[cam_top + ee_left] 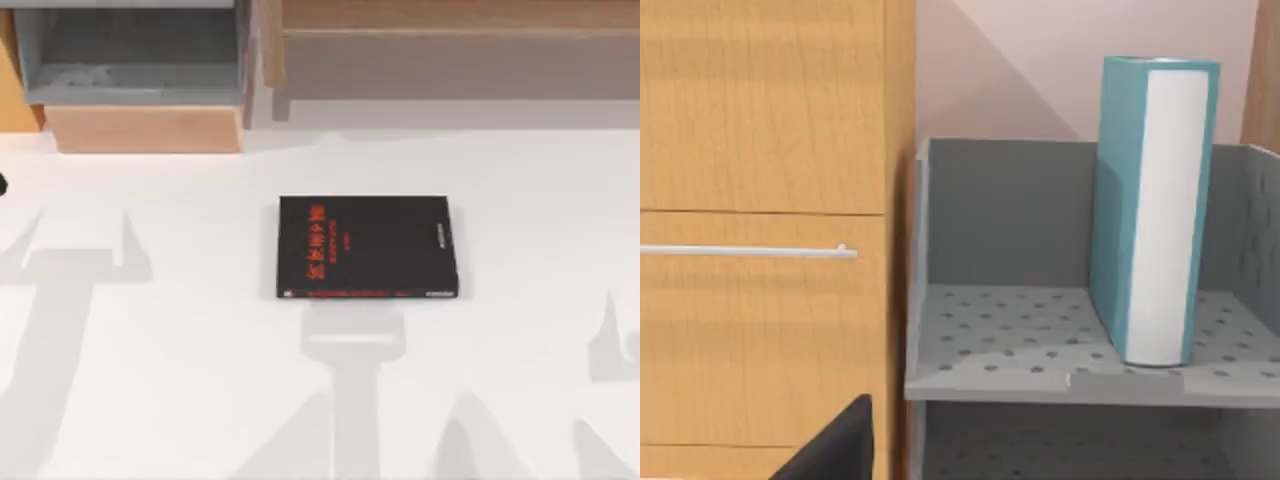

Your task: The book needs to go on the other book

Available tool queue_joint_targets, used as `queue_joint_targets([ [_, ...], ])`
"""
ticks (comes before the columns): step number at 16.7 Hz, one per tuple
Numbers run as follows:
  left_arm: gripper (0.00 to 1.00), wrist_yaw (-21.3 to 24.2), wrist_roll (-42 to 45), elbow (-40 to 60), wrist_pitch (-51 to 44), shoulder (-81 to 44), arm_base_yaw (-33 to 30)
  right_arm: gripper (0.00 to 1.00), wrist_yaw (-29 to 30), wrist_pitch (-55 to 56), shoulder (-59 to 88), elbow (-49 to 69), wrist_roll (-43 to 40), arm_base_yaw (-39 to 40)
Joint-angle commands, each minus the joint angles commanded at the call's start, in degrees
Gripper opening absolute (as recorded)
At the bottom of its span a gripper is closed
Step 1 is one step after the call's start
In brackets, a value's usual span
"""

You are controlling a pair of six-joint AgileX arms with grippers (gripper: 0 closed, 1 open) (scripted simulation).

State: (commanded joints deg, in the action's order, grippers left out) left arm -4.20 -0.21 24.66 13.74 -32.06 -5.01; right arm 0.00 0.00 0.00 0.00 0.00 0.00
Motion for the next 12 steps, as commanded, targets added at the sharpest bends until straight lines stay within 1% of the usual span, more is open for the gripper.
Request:
queue_joint_targets([
  [7,1.00,-3.4,0.1,24.5,11.0,-46.0,-4.1,1.00,0.0,0.0,0.0,0.0,0.0,0.0],
  [9,1.00,-4.4,0.0,30.5,14.2,-56.4,-5.3,1.00,0.0,0.0,0.0,0.0,0.0,0.0],
  [12,1.00,-5.8,0.0,39.1,18.7,-68.0,-6.9,1.00,0.0,0.0,0.0,0.0,0.0,0.0],
])
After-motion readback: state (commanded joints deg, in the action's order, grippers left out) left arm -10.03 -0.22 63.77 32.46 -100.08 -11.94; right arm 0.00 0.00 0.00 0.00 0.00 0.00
